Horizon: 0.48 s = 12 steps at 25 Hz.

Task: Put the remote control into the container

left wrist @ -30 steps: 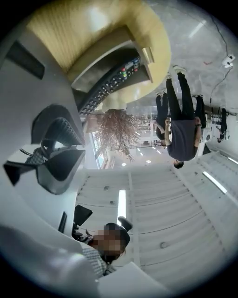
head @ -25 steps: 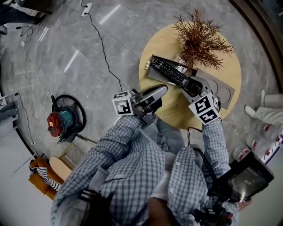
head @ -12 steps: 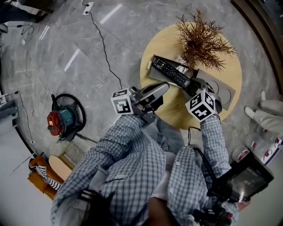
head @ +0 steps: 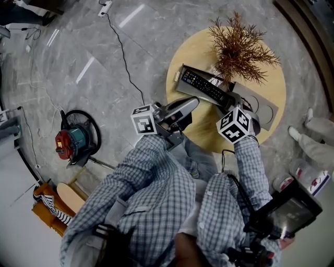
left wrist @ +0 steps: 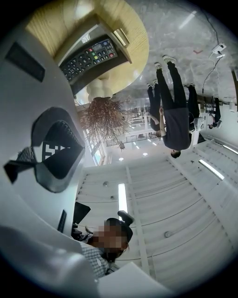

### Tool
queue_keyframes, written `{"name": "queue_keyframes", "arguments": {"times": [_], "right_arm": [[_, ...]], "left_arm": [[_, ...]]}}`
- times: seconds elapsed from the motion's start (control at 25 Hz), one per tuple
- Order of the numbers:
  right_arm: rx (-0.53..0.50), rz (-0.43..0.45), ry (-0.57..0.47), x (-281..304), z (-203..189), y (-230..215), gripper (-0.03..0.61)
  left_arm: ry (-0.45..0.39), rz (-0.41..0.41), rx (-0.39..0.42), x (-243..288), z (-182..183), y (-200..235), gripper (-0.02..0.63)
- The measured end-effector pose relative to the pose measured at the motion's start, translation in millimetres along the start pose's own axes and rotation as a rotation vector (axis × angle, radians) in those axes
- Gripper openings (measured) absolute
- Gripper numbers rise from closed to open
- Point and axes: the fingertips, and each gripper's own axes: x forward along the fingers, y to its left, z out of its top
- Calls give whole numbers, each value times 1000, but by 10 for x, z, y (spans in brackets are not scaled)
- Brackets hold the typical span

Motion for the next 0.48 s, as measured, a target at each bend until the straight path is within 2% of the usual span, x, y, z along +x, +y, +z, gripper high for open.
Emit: {"name": "queue_keyframes", "arguments": {"times": [0.28, 0.48], "right_arm": [[6, -8, -10, 4, 0, -3, 215], [-21, -56, -31, -49, 8, -25, 215]], "left_arm": [[5, 2, 5, -5, -4, -7, 9], [22, 11, 19, -3, -21, 2, 9]]}}
